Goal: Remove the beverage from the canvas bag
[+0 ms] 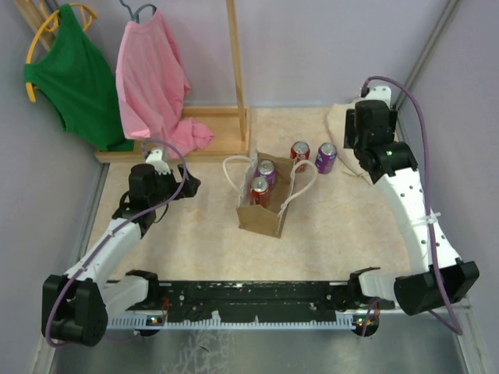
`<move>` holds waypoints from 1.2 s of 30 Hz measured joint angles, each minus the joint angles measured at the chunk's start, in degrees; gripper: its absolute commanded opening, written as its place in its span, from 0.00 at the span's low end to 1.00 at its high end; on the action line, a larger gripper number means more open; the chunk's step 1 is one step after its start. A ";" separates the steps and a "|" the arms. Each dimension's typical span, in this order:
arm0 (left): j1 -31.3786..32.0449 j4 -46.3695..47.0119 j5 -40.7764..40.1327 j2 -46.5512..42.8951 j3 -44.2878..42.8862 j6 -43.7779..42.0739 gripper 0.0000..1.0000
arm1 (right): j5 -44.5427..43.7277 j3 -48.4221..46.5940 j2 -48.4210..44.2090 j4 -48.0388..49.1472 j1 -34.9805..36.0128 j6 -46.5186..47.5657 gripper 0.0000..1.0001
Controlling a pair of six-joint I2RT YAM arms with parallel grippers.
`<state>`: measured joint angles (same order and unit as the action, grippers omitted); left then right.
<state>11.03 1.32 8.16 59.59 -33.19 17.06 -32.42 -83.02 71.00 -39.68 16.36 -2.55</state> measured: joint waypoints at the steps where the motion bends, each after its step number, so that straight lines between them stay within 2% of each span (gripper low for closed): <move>1: 0.09 0.00 0.04 0.17 0.00 0.00 1.00 | 1.07 1.36 0.02 -0.44 -1.44 -0.66 0.00; 8: 0.13 0.07 0.35 1.07 0.00 0.00 1.00 | 10.51 10.45 1.99 -0.59 -3.37 -4.61 0.00; 15: 0.13 0.15 0.46 1.16 0.00 0.00 1.00 | 16.09 16.68 7.19 2.27 -3.37 -6.60 0.00; 28: 0.15 0.15 0.46 1.16 0.00 0.00 1.00 | 17.44 19.67 14.25 11.65 -3.37 -7.63 0.00; 36: 0.24 -0.07 0.44 1.16 0.00 -0.02 1.00 | 17.57 21.66 18.69 13.84 -3.37 -8.26 0.02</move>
<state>11.27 1.26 8.60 60.75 -33.19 17.04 -14.85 -61.36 89.69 -25.85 12.99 -10.81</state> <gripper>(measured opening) 0.998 0.654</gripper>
